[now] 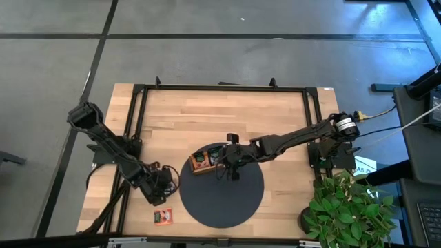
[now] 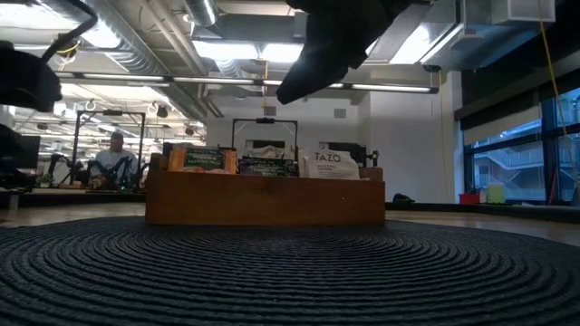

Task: Pick & Place Tea
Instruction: Adjust the black tea bag on the table

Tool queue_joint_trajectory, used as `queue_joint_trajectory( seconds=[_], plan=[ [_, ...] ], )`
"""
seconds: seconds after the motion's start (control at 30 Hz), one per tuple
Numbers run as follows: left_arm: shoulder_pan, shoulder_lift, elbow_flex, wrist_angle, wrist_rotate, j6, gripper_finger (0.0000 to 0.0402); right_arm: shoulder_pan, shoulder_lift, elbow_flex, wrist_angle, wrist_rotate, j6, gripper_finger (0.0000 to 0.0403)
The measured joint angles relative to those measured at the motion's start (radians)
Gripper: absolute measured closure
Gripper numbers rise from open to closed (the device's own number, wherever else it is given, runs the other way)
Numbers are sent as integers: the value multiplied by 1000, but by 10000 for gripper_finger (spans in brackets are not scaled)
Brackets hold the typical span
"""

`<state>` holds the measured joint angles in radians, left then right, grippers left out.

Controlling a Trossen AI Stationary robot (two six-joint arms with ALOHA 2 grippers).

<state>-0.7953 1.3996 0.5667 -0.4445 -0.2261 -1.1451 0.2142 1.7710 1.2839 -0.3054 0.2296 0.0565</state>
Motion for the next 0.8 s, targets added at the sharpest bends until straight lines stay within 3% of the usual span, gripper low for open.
queue_joint_trajectory(
  seconds=[0.3,0.5,0.8],
  plan=[
    [51,66,4,127,-4,118,368,40,91,2,-51,-176,61,281],
    [73,91,3,236,42,206,368,103,153,0,-188,-182,123,281],
    [103,91,2,268,52,235,368,150,253,2,-124,-182,96,281]
  ],
)
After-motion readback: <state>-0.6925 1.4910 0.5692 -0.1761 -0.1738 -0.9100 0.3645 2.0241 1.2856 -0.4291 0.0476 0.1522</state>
